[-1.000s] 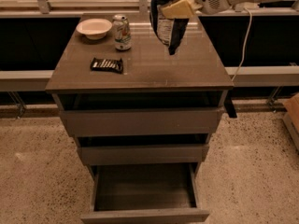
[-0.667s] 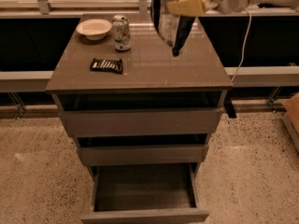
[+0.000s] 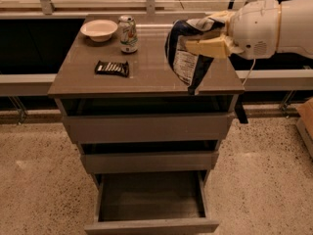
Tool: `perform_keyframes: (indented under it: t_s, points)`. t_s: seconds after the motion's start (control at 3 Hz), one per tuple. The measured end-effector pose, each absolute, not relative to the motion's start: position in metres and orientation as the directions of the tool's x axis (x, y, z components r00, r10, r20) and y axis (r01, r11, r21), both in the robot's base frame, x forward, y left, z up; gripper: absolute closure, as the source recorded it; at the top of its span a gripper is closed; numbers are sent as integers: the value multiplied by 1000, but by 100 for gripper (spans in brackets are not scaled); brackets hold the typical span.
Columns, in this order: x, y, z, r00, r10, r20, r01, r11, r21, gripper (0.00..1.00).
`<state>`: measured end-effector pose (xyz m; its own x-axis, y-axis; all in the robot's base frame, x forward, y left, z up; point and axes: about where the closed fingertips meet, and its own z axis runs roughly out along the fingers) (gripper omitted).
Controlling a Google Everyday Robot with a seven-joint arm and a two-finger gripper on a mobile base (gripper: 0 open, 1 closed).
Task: Place blue chip bag into bottom drawer
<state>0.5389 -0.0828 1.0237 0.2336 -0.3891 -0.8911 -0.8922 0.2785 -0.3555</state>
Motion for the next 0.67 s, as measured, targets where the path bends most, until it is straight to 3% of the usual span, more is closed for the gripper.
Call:
perform_keyframes:
  t_s: [0.67]
  points:
    - [539,-84,982,141,-367,-920,-924,285,-255,100]
